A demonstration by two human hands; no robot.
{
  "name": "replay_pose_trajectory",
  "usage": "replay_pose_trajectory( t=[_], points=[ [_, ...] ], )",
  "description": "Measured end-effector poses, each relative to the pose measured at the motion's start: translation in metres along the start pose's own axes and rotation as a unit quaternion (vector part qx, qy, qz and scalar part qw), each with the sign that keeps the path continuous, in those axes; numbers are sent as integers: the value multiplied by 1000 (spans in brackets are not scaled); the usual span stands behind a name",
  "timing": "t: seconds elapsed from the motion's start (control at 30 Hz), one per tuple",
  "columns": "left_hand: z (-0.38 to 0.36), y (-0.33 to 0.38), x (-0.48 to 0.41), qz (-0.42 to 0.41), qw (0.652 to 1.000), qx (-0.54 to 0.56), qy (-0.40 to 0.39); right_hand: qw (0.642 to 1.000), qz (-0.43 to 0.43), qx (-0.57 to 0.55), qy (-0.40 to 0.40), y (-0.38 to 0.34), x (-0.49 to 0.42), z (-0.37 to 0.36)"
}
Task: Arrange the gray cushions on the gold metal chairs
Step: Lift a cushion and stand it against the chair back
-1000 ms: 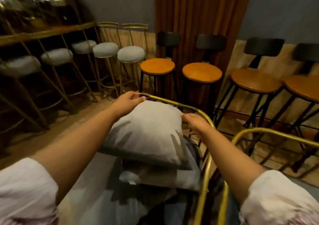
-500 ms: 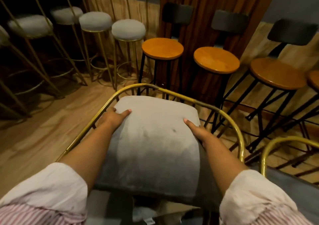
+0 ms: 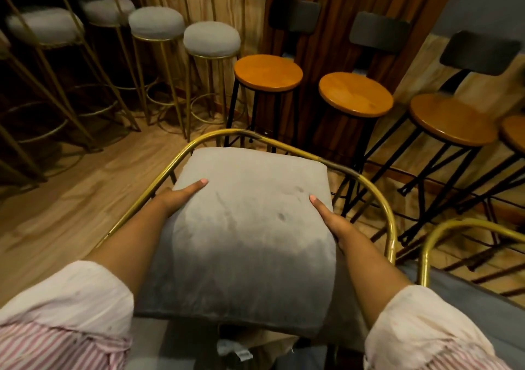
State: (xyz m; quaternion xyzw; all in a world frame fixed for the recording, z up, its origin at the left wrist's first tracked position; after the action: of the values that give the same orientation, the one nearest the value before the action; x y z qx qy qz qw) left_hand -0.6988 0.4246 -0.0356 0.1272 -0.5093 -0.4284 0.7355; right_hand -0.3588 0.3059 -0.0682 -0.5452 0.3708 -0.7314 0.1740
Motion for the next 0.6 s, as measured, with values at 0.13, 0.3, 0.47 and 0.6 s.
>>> replay_pose_trajectory(
  t=[0.13,0.3,0.47,0.6],
  points=[
    [1,10,30,-46,998,48,8,998,43,-33,42,-11,25,15],
    [-4,21,94,-98,986,135,23,986,128,-100,49,-26,72,48],
    [-21,32,179,-168,974,150,9,976,191,-93,34,-21,131,107],
    [-65,25,248,-217,965,148,-2,971,211,-101,46,11,184,178]
  ],
)
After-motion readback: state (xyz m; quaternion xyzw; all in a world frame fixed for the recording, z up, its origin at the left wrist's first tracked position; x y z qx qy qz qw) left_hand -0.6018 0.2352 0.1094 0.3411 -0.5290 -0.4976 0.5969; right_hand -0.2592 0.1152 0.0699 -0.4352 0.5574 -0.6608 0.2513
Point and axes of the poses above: each hand's wrist, its own x-axis away from the middle knuckle, its own z-axis out of the back of the hand, y = z × x, the point moved 5 cm from there along -x, towards the middle knuckle
